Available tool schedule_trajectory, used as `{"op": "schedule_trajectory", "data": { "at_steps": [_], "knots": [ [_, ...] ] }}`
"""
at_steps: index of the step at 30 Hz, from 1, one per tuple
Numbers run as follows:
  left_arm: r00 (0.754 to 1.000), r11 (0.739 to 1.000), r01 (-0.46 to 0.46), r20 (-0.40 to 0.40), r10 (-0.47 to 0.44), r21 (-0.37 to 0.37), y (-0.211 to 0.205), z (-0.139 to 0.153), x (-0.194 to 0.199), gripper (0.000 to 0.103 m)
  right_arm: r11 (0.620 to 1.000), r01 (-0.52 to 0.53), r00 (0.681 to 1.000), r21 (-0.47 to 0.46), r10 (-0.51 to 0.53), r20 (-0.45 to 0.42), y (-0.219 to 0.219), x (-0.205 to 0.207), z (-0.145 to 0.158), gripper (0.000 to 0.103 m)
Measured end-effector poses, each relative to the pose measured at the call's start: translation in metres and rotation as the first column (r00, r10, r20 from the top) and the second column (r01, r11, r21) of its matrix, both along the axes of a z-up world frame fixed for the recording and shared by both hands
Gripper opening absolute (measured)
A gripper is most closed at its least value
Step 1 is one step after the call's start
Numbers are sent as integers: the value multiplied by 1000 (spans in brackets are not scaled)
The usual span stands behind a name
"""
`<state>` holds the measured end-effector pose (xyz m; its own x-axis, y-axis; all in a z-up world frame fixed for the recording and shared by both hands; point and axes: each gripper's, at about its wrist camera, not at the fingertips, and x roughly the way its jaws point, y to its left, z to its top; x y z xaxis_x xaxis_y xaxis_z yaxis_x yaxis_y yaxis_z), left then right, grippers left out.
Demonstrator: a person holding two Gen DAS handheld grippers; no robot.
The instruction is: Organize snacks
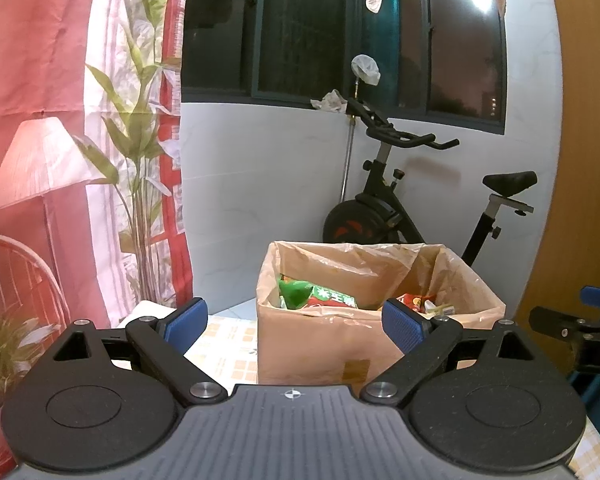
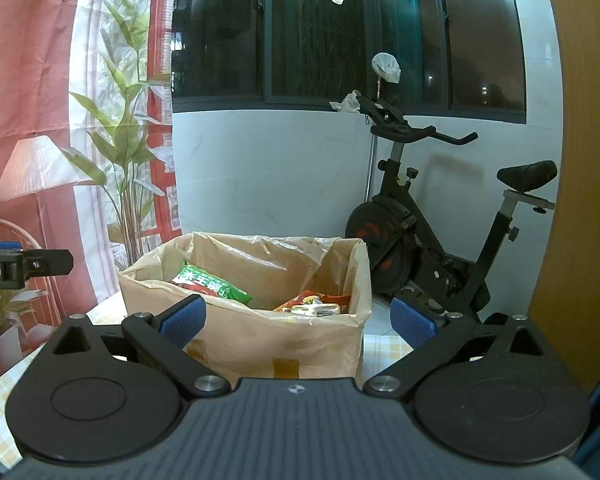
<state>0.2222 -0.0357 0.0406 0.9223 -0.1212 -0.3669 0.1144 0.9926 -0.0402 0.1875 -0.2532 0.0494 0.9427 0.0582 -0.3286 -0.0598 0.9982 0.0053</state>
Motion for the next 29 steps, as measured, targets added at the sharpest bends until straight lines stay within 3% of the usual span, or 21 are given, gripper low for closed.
{"op": "schedule_trajectory", "data": {
  "at_steps": [29],
  "knots": [
    [999, 999, -43, -2, 43, -7, -1, 2, -1, 95, 999, 21, 1000, 29, -22, 18, -3, -2, 3, 101]
  ]
}}
